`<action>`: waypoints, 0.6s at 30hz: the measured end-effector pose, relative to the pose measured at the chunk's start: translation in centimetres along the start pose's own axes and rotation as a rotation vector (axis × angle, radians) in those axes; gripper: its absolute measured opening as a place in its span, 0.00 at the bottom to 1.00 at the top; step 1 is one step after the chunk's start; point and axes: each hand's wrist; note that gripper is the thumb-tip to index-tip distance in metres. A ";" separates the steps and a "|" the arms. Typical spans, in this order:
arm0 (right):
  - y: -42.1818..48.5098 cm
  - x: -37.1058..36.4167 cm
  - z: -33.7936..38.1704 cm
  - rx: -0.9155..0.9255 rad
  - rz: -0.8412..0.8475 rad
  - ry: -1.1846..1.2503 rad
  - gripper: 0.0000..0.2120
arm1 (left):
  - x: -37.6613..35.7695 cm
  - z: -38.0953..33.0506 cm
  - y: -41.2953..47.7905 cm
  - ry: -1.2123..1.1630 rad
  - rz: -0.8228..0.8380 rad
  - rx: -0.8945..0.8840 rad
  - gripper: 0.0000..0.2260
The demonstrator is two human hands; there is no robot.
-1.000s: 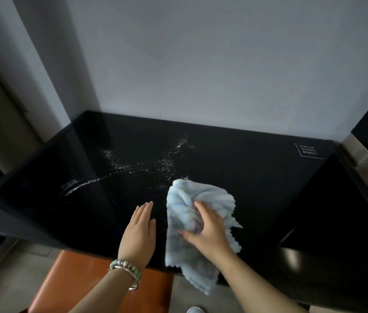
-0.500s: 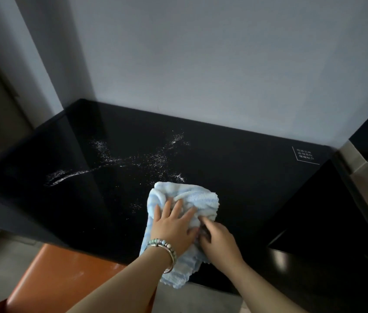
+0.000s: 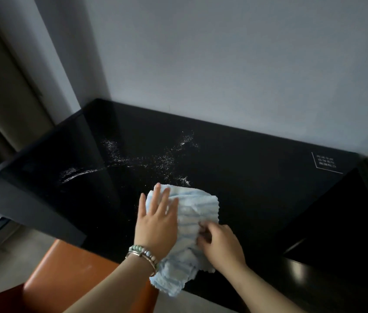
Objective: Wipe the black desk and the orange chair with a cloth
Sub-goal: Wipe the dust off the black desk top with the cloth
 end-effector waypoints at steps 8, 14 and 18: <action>0.4 0.1 -1.8 -0.005 -0.028 -0.136 0.19 | -2.0 -1.1 -0.2 -0.056 0.375 0.101 0.28; -0.1 0.5 -3.4 0.081 0.114 -0.194 0.23 | 0.5 4.1 0.5 -0.179 0.283 0.414 0.20; -0.1 1.0 -3.3 0.059 0.127 -0.273 0.24 | -0.6 -1.5 1.0 -0.168 0.253 0.459 0.29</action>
Point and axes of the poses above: each hand's wrist, its own y-axis towards the middle knuckle, its own x-axis out of the back of the hand, z = x × y, and after that the axes turned 10 degrees about -y, right-handed
